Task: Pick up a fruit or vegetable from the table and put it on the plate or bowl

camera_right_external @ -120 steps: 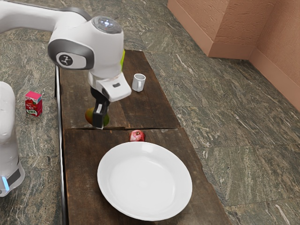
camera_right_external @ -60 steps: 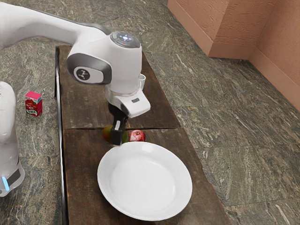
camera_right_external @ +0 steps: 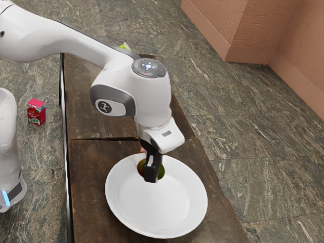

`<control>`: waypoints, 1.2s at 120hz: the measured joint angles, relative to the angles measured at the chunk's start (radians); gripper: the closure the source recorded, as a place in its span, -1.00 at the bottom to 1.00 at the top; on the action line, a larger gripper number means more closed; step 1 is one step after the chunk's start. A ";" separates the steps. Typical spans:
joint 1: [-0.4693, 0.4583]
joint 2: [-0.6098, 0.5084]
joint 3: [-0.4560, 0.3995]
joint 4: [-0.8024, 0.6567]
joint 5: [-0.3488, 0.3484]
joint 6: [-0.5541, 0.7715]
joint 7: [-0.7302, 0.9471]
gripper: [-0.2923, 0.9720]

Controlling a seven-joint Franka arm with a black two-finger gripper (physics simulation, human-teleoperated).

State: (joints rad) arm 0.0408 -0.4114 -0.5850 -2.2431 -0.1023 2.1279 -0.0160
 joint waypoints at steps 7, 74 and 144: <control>-0.003 0.001 -0.013 -0.024 0.009 0.044 -0.021 0.26; -0.028 -0.002 -0.058 -0.292 0.028 0.599 -0.237 0.26; 0.028 0.029 0.081 0.253 0.036 0.069 -0.211 -0.49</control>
State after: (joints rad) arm 0.0686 -0.3822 -0.5041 -1.9897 -0.0659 2.1970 -0.2271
